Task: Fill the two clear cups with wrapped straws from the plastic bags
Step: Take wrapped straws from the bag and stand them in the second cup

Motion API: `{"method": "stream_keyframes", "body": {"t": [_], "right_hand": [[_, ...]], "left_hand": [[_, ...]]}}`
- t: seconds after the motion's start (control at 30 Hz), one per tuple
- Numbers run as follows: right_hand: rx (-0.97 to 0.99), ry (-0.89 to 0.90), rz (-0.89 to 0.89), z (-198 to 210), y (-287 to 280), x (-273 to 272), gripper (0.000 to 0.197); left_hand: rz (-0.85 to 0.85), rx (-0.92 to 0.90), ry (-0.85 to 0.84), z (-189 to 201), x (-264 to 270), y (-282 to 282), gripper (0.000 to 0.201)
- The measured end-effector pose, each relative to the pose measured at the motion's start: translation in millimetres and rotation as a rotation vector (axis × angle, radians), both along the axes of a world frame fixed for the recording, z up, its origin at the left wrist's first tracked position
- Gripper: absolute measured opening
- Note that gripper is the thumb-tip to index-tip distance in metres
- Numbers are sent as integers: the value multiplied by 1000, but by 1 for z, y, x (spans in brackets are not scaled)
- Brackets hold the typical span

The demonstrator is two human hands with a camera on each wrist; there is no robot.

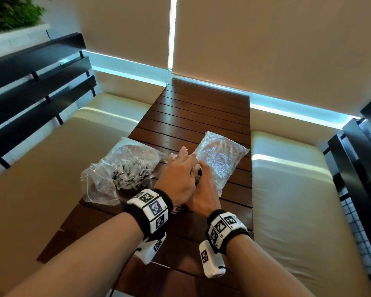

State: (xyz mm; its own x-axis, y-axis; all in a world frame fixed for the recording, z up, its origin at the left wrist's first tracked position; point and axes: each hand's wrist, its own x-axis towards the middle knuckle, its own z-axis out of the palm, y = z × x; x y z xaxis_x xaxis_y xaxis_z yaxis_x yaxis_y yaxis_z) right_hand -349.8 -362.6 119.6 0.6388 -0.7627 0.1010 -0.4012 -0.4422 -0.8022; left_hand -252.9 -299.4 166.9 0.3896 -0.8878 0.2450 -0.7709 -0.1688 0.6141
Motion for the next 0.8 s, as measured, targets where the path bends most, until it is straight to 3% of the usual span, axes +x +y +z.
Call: {"method": "stream_keyframes", "body": {"t": [0.13,0.23,0.4,0.53,0.63,0.73,0.8], "right_hand": [[12,10,-3,-5,-6,-7,76],[-22,18,0,-11,-11,-11,68],[-33,43,32,-16,-16,-16,42],[33,55,91,-9,-21,-23,49],[29,-60,20,7,-24,-19,47],[-98,-79,-5,25,-26,-1,46],[-131,0,90,33,-25,16,50]], "left_hand": [[-5,223,-190,-20,3,13,44],[47,283,-291,-16,0,11,60],[95,381,-269,-24,-1,5,71],[70,392,-293,-33,-1,8,82],[31,285,-148,-26,5,12,111],[209,58,170,-29,-5,21,132],[321,47,386,-37,-19,25,137]]}}
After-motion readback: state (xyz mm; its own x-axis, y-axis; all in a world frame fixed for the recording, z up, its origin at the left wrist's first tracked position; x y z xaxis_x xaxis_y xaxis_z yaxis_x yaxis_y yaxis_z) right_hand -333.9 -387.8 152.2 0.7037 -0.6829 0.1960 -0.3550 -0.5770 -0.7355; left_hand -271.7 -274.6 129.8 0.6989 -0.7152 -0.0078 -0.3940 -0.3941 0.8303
